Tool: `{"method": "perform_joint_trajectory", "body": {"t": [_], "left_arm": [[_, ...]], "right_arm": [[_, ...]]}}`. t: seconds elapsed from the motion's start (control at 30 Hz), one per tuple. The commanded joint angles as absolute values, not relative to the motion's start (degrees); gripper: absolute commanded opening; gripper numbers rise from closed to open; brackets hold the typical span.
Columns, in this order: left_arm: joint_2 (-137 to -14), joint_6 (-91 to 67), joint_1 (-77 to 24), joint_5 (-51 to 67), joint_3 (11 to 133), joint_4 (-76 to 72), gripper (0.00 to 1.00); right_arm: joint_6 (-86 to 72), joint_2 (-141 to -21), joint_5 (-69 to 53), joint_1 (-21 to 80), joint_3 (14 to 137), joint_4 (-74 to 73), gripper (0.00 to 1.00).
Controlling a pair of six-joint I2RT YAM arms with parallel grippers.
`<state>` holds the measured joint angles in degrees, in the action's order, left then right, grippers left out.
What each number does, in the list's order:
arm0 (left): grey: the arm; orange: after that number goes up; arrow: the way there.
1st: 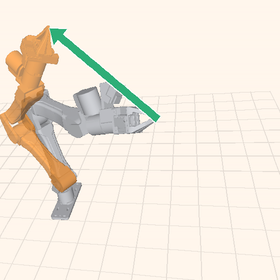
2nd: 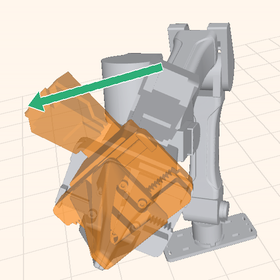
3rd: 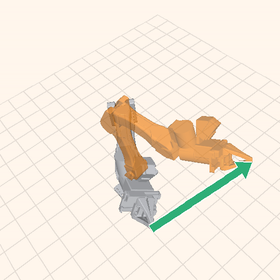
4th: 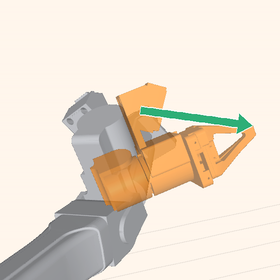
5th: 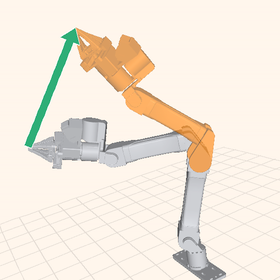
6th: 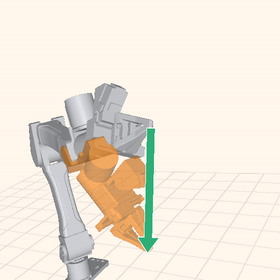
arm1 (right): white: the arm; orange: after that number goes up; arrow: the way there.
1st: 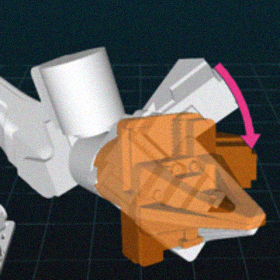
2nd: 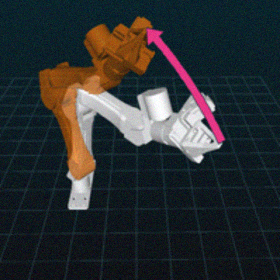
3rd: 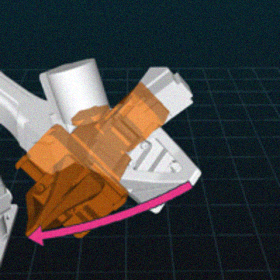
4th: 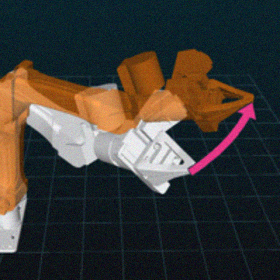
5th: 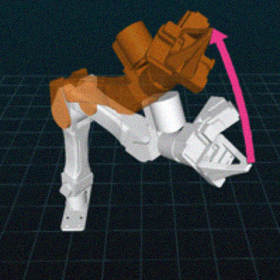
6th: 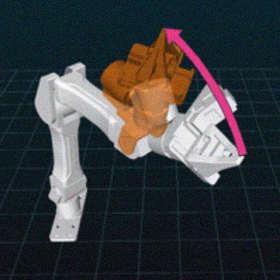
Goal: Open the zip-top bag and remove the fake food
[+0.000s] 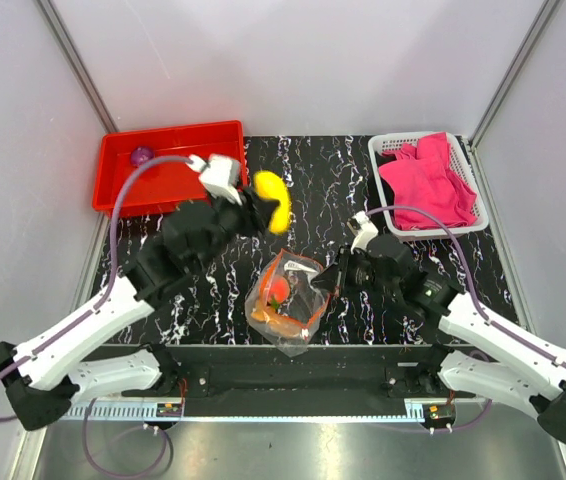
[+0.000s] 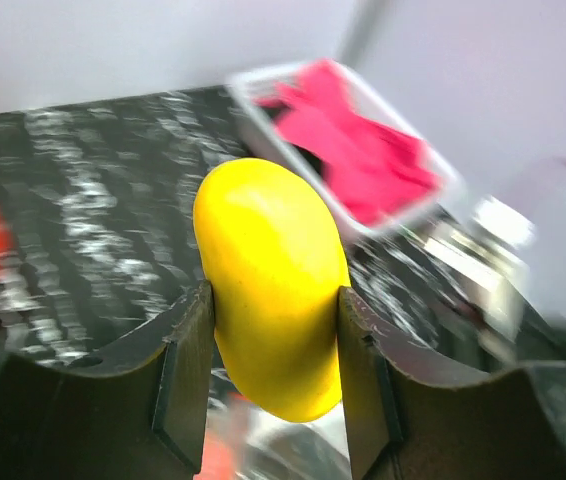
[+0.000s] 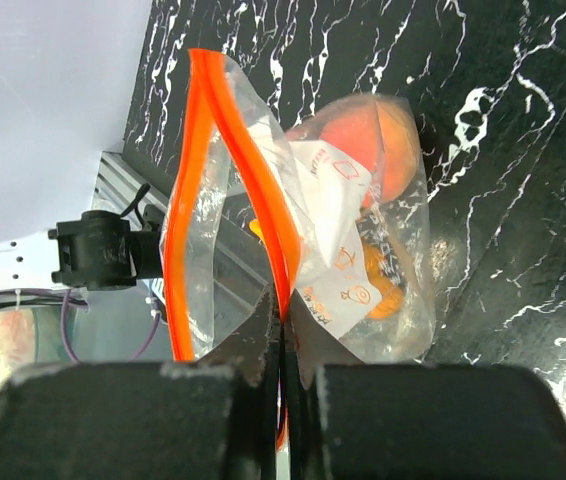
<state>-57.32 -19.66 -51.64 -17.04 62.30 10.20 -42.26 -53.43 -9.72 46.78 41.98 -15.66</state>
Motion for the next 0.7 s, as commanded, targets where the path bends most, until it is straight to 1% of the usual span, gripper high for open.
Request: {"method": "perform_joint_trajectory", "body": {"t": [0.0, 0.03, 0.1, 0.13, 0.2, 0.23, 0.27, 0.3, 0.33, 0.37, 0.4, 0.43, 0.47, 0.53, 0.6, 0.67], "left_arm": [[-59.67, -23.9, -38.53, -16.89, 68.37, 15.02, 0.0], [-61.24, -25.3, -33.36, -16.0, 68.9, 15.12, 0.0], [-63.36, -27.06, -28.33, -15.73, 70.66, 16.69, 0.0], [-65.63, -29.42, -23.43, -15.47, 71.27, 16.96, 0.0], [-68.28, -31.19, -18.57, -13.98, 71.81, 15.39, 0.0], [-71.08, -33.29, -14.11, -11.97, 71.63, 14.51, 0.02], [-73.19, -34.18, -11.8, -9.95, 71.54, 12.24, 0.02], [-75.3, -34.8, -9.43, -7.84, 71.89, 11.43, 0.0], [-77.58, -36.11, -5.23, -4.78, 73.81, 10.99, 0.0], [-83.18, -36.82, -3.36, -3.35, 75.05, 11.25, 0.0], [-85.76, -37.87, -1.6, -1.86, 76.45, 11.08, 0.0], [-88.74, -39.71, 1.72, 2.5, 78.2, 10.29, 0.0], [-93.03, -40.68, 3.32, 5.07, 78.57, 6.8, 0.0], [-97.1, -44.27, 6.48, 9.55, 78.84, 2.31, 0.0], [-101.5, -45.09, 7.9, 9.15, 79.45, -1.56, 0.0], [-104.14, -44.22, 8.35, 7.13, 81.99, -1.5, 0.01]], "right_arm": [[-38.68, -50.63, -6.86, 45.88, 43.24, -16.96, 0.0], [-38.32, -50.45, -6.33, 45.7, 43.33, -17.22, 0.0], [-37.36, -50.54, -5.8, 45.53, 43.77, -17.49, 0.0], [-37.18, -50.71, -5.71, 45.18, 43.94, -17.49, 0.0], [-36.56, -51.06, -5.63, 45.0, 44.64, -17.58, 0.0], [-36.21, -51.06, -5.54, 44.91, 44.82, -17.58, 0.0], [-35.78, -51.06, -5.36, 44.83, 45.0, -17.58, 0.0], [-35.51, -50.63, -5.19, 44.82, 45.09, -17.4, 0.0], [-35.16, -50.45, -4.66, 44.82, 45.09, -17.14, 0.0], [-34.55, -50.28, -4.4, 44.82, 45.0, -16.44, 0.0], [-34.37, -50.1, -4.39, 44.82, 44.74, -16.0, 0.0], [-34.1, -50.18, -4.66, 44.82, 44.65, -14.69, 0.0], [-33.58, -50.27, -5.01, 44.74, 44.21, -14.16, 0.0], [-33.22, -51.32, -6.24, 44.74, 43.95, -13.01, 0.0], [-32.61, -52.64, -7.2, 44.65, 43.94, -12.83, 0.0], [-32.26, -53.26, -7.56, 44.56, 43.86, -12.74, 0.0]]}}
